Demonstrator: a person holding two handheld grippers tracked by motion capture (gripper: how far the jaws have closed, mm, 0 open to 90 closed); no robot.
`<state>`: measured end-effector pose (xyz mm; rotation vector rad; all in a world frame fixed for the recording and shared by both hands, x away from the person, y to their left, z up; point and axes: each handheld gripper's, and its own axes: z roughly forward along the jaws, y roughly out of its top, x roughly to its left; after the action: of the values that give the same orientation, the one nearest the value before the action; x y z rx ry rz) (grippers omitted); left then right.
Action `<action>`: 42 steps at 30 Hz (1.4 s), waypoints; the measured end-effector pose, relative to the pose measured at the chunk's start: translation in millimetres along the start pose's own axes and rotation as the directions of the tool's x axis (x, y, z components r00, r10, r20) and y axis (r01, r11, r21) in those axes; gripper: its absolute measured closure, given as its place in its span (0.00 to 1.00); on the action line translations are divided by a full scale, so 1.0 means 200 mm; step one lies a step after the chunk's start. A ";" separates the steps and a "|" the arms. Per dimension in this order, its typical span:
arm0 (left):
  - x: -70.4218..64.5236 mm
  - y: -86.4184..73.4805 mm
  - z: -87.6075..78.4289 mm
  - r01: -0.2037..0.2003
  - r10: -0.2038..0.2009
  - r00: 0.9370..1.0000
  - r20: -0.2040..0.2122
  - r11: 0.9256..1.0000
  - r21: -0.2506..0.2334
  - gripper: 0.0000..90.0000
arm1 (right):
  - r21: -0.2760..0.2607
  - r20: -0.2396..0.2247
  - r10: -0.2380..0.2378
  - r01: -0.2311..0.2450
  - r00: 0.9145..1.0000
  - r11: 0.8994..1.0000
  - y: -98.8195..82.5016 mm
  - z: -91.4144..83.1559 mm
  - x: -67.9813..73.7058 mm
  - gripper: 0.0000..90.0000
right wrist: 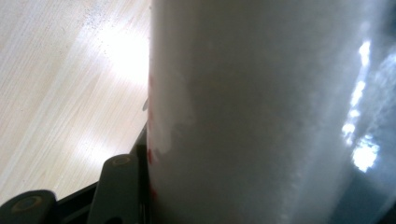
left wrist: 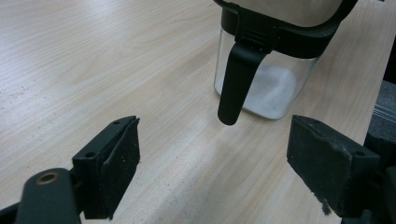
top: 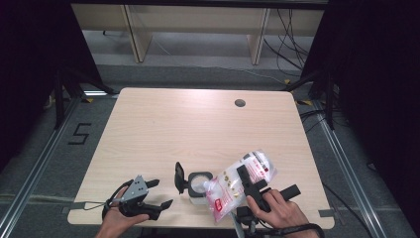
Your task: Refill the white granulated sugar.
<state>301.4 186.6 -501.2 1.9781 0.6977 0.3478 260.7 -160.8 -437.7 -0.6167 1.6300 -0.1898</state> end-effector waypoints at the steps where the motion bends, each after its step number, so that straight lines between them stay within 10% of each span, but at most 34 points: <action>1: 0.00 0.00 0.00 0.000 0.000 1.000 0.002 1.000 0.003 0.18 | -0.004 0.003 0.027 -0.027 1.000 1.000 0.00 0.00 0.01 0.53; 42: 0.00 0.00 -0.01 0.015 -0.015 1.000 -0.012 1.000 0.002 0.18 | -0.022 0.009 0.075 -0.075 0.997 0.997 -0.01 -0.01 0.02 0.57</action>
<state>300.6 187.1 -500.4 1.9732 0.7199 0.3505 260.2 -165.1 -439.2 -0.5709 1.6450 -0.1146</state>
